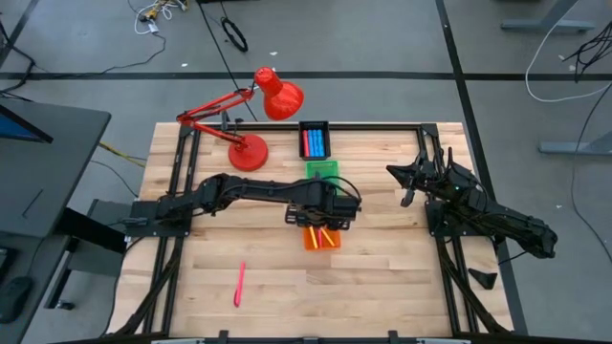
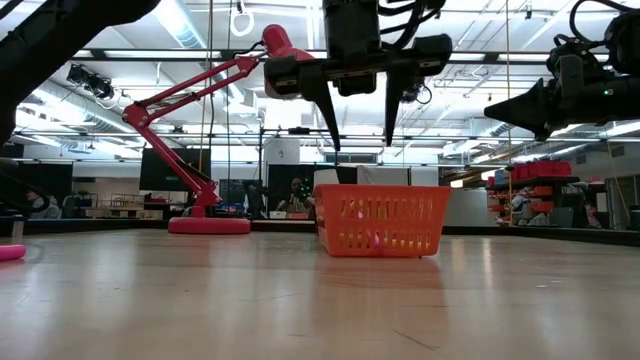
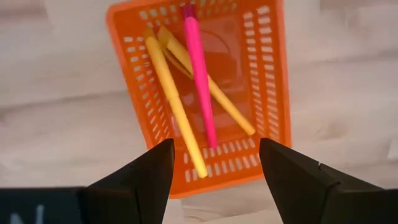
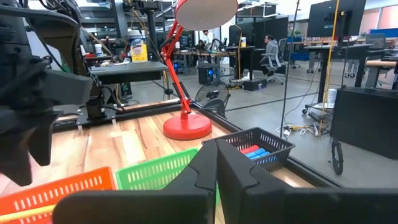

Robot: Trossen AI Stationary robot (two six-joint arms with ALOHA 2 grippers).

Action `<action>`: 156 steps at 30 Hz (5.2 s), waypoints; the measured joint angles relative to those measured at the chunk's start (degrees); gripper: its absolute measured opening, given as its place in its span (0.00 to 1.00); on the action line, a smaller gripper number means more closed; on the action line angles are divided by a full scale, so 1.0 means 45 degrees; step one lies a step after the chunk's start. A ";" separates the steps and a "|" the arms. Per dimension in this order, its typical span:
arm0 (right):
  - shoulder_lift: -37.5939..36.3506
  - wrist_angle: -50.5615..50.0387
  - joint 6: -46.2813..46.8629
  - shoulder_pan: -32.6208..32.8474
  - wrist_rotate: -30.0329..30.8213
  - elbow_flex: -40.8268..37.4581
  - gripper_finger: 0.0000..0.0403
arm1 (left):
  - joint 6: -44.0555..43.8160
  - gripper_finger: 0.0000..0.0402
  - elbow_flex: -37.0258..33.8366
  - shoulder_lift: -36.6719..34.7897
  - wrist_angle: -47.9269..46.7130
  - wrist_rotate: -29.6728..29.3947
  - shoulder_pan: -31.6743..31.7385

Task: Pick & Place Markers
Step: Put the pink pen into the orange bin

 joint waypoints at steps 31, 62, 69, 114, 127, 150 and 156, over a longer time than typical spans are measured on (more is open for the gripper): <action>-0.0001 0.0005 0.0003 -0.0004 -0.0003 0.0000 0.03 | 2.0069 0.60 -0.7110 -0.5554 0.0963 0.0013 -0.2634; 0.0001 0.0005 -0.0002 -0.0002 0.0000 0.0002 0.03 | 3.2559 0.60 -1.6550 -1.1015 0.5578 0.0236 -0.6101; 0.0001 0.0004 0.0003 0.0000 0.0000 0.0005 0.03 | 3.2547 0.60 -1.7079 -1.0719 0.6601 0.0303 -0.6347; 0.0002 0.0005 -0.0001 0.0000 0.0000 0.0000 0.03 | 3.2853 0.10 -1.7597 -0.7966 0.8527 0.1761 -0.6336; 0.0002 0.0002 0.0003 -0.0005 0.0000 0.0002 0.03 | 2.8772 0.07 -1.7578 -0.9233 0.8348 0.1990 -0.6332; 0.0002 0.0005 0.0001 0.0000 0.0000 0.0003 0.03 | 1.1097 0.06 -1.7563 -1.3047 0.7064 0.1895 -0.5198; 0.0002 0.0001 0.0003 0.0000 -0.0003 0.0003 0.03 | 0.6003 0.06 -1.7558 -1.3330 0.6764 0.1380 -0.5199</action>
